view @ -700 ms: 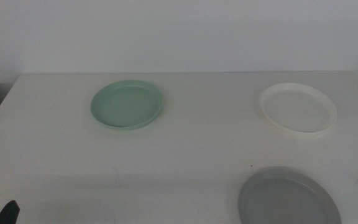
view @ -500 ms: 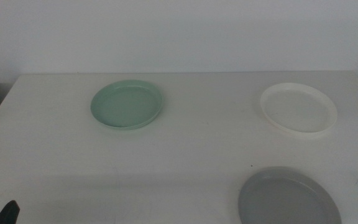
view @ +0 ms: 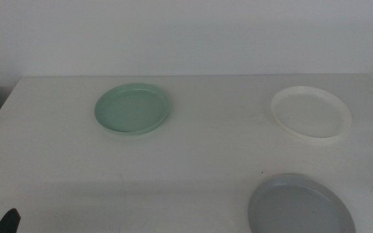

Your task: Stack the three bowls on top of each other.

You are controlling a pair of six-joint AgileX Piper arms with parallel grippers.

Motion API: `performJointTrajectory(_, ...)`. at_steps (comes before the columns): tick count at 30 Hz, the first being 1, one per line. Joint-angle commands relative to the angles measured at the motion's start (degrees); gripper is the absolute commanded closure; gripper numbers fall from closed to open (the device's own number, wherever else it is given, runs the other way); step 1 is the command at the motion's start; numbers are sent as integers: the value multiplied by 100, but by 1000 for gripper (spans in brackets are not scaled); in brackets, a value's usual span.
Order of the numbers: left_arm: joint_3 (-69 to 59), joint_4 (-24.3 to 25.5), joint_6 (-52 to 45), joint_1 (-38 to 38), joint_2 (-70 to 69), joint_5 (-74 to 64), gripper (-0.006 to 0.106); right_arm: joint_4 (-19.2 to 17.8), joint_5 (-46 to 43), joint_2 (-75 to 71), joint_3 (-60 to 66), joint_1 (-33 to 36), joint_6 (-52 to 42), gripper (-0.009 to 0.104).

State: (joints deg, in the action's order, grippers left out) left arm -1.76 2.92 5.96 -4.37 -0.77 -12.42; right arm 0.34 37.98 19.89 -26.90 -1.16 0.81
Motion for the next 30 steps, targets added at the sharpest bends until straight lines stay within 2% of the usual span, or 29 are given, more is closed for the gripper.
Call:
performJointTrajectory(1,28,-45,82,-5,-79,401,-4,-34,203,567,-669,-37,-22,43)
performJointTrajectory(6,28,-45,82,-5,-79,401,-4,222,1674,2119,-1993,-37,60,43)
performJointTrajectory(11,28,-45,82,-5,-79,401,-4,385,2089,3123,-2653,-37,65,43)
performJointTrajectory(19,28,-45,82,-5,-79,401,-4,683,1815,4590,-2594,-32,166,43)
performJointTrajectory(30,28,-45,82,-5,-79,401,-4,867,390,6034,-1605,397,167,43)
